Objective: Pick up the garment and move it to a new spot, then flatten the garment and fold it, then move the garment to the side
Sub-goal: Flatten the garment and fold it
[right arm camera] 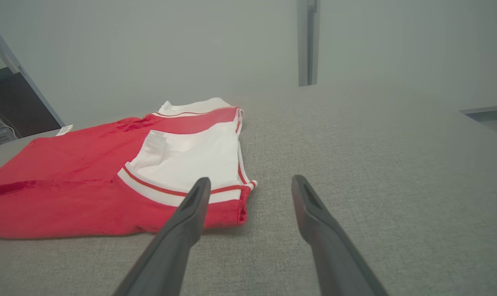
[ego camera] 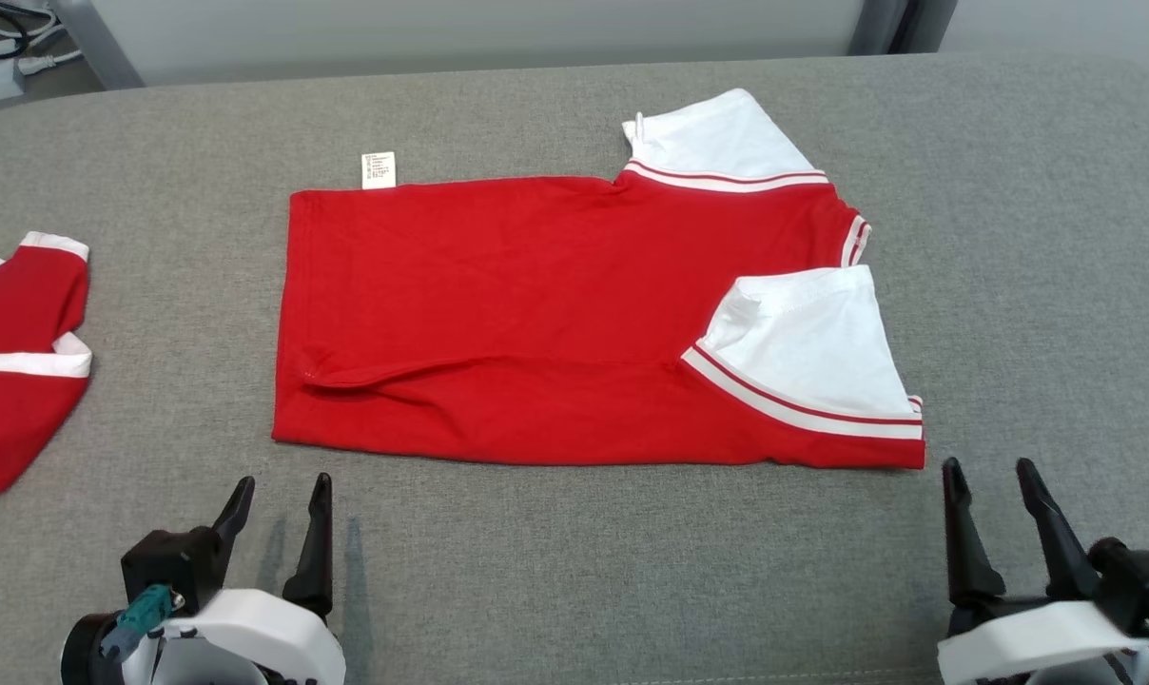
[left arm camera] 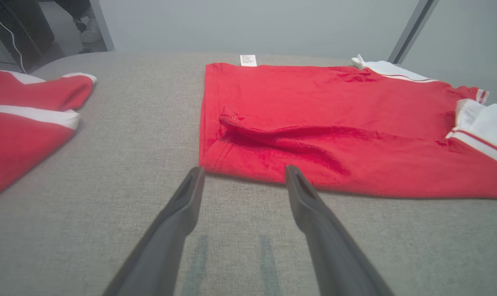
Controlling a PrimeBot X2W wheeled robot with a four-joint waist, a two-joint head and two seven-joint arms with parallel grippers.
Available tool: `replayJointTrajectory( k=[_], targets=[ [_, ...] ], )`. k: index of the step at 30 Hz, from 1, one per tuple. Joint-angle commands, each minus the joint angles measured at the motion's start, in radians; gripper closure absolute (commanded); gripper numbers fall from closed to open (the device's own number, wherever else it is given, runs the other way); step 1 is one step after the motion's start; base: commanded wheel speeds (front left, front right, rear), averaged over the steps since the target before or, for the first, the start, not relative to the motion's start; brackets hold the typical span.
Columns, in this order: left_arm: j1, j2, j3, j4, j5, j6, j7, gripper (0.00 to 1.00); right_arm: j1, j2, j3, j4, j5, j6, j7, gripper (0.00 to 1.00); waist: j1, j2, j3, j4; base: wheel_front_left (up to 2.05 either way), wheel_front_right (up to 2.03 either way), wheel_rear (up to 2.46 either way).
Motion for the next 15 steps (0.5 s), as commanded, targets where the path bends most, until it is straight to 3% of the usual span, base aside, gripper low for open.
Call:
replayJointTrajectory(
  k=[1,15],
  targets=[
    [-0.064,0.028,0.036,-0.002,-0.014,-0.014,0.005,0.0,-0.047,-0.01,0.043,-0.012,0.013,0.0,0.0,0.0,0.0,0.0,0.014,-0.01,0.0,0.0,0.0],
    [-0.242,0.001,0.086,0.27,-0.111,-0.144,-0.009,0.0,-0.27,-0.01,0.144,0.22,0.055,0.0,-0.019,0.0,0.0,0.0,0.127,-0.068,0.0,0.0,0.0]
  ],
)
